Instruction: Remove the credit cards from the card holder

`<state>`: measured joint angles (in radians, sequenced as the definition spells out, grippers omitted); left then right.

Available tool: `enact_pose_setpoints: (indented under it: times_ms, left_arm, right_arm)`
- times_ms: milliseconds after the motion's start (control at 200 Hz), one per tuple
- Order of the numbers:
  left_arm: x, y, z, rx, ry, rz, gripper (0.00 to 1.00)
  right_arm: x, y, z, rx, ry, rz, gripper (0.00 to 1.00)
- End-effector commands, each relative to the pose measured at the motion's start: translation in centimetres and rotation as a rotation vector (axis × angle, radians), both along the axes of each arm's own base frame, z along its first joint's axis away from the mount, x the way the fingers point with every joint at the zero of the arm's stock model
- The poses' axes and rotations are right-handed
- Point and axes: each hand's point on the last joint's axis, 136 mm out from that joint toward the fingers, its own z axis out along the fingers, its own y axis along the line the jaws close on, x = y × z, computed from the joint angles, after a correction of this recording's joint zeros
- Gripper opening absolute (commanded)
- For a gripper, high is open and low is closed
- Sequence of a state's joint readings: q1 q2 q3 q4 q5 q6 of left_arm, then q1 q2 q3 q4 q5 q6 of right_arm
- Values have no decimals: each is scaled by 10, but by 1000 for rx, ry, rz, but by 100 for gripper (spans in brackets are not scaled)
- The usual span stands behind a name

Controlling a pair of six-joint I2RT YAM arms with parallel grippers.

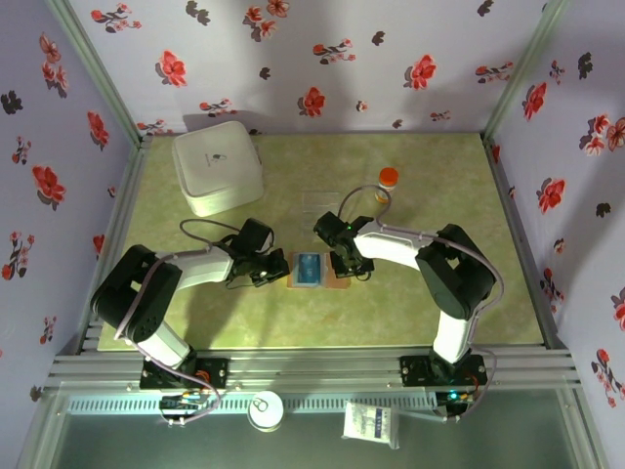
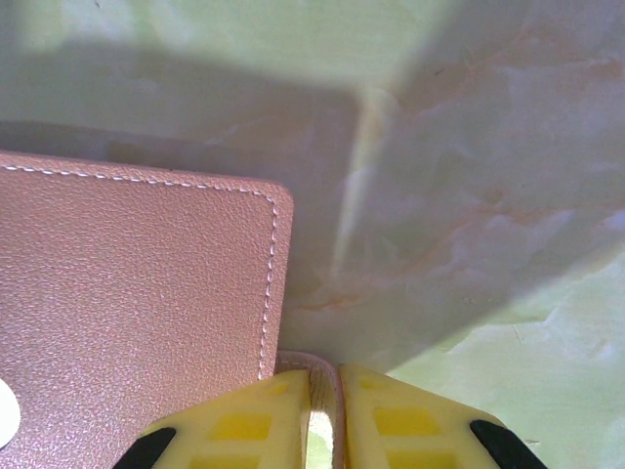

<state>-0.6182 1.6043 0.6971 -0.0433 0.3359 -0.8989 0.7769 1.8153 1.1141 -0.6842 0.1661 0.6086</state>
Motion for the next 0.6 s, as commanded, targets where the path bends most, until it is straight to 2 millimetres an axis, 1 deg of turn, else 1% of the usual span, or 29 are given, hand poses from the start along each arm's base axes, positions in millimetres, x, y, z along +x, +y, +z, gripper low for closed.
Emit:
enact_pose_setpoints:
  times_ms: [0, 105, 245, 330, 450, 515, 595]
  left_arm:
    - [-18, 20, -25, 114, 80, 8, 0]
    - [-20, 22, -28, 123, 86, 8, 0]
    - [-22, 23, -29, 123, 91, 8, 0]
    - [-21, 22, -28, 119, 89, 6, 0]
    - [-19, 20, -29, 121, 92, 5, 0]
    - [-19, 21, -30, 123, 94, 5, 0]
    - [-19, 20, -29, 122, 92, 7, 0]
  right_arm:
    - [7, -16, -10, -80, -13, -14, 16]
    - [5, -25, -10, -99, -16, -28, 17]
    - [6, -30, 2, -86, -39, -40, 16]
    - [11, -23, 10, -37, -52, -41, 15]
    - [14, -3, 12, 50, -31, -31, 13]
    - [14, 0, 13, 66, -29, -32, 13]
    - [13, -1, 8, 60, -20, -34, 13]
